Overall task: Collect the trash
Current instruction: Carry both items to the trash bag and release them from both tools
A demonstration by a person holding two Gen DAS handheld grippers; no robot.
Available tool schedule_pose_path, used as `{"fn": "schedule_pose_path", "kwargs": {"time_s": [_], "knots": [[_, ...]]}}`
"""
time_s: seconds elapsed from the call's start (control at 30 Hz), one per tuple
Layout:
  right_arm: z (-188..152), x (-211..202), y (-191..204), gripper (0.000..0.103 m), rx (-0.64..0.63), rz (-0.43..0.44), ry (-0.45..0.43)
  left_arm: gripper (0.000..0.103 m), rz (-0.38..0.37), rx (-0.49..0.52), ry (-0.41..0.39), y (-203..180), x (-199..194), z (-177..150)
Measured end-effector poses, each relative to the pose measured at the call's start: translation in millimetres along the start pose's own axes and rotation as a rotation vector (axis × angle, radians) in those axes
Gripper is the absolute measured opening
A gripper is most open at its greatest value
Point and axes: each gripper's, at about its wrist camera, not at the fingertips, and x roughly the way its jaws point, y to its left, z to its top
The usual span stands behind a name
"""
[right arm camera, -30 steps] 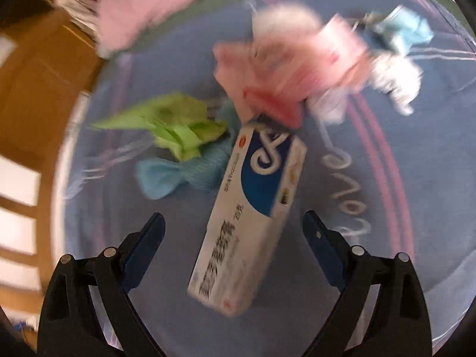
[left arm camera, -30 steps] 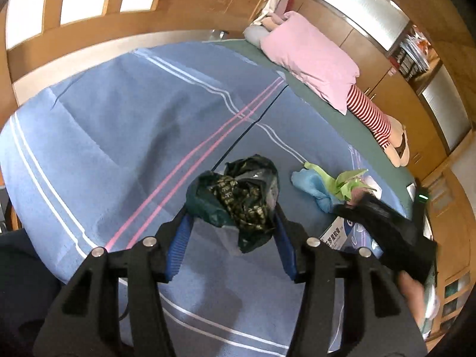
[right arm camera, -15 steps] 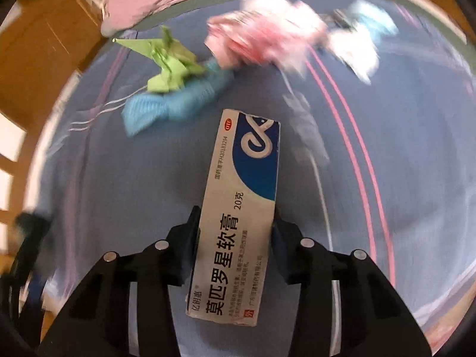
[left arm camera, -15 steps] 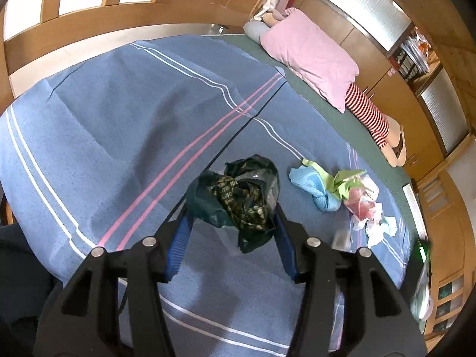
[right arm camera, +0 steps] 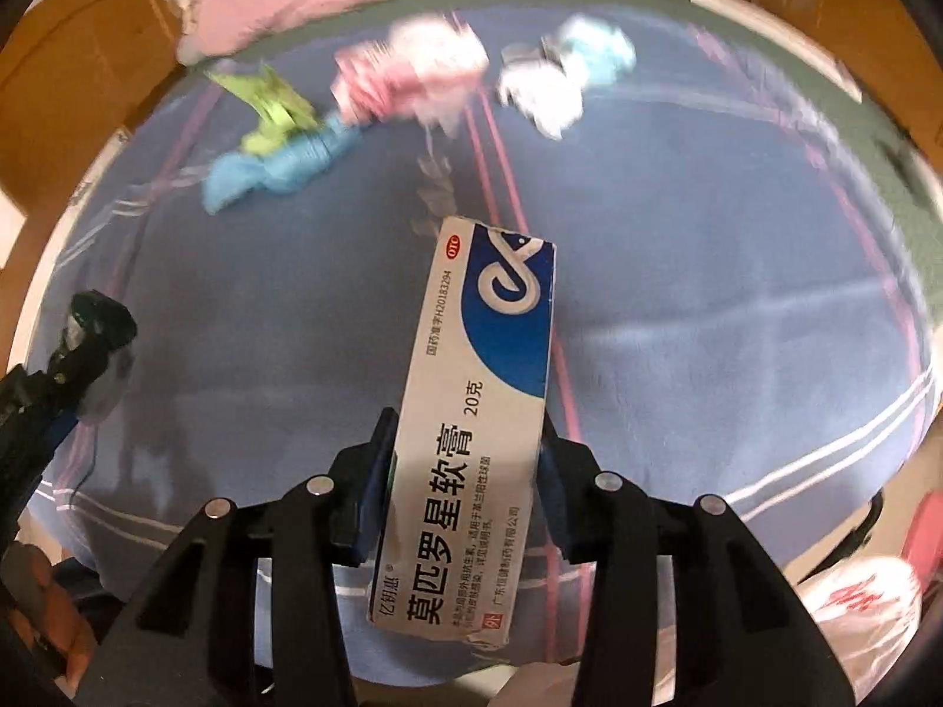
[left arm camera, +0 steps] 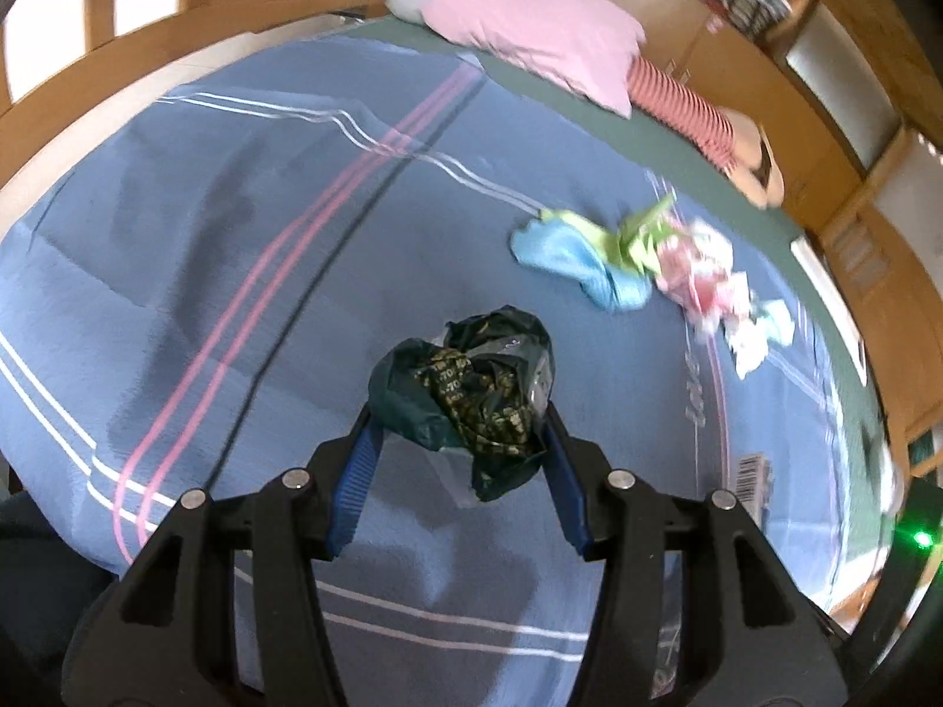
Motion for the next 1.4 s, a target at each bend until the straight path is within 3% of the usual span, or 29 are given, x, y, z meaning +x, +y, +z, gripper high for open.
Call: {"fn": "schedule_pose_path", "kwargs": {"time_s": [0.07,0.7,0.83,0.97,1.07,1.2,1.4], "knots": [[-3.6,13.4,-1.2,0.045,0.024,0.015,0.036,0.054,0.004,0.023,0.022,-5.0,4.5,-2.2],[-7.3,8.8,-1.1,0.044,0.001,0.050,0.003,0.054,0.013,0.066,0.043,-12.1,10.8,-3.5],[-5.3,-9.2,-7.1,0.044,0.027,0.103,-0.049,0.054,0.014,0.077,0.048,-13.7,12.2,-4.0],[-5.6,-50.3,-10.8,0.044,-0.040,0.128,-0.124,0.054,0.005,0.091,0.057,-16.0,13.3,-4.8],[-14.6,-84.4,-21.8,0.044,-0.090,0.152,-0.150,0.054,-0.033,0.117,0.065,-21.1,12.8,-6.6],[-36.6,-119.7,-46.3,0.044,-0.158,0.113,-0.150,0.054,-0.126,0.176,0.063,-34.1,6.4,-12.4],[-86.1,-132.9,-89.9,0.045,-0.179,0.055,-0.033,0.054,-0.274,0.244,0.053,-53.1,-9.3,-31.8]]}}
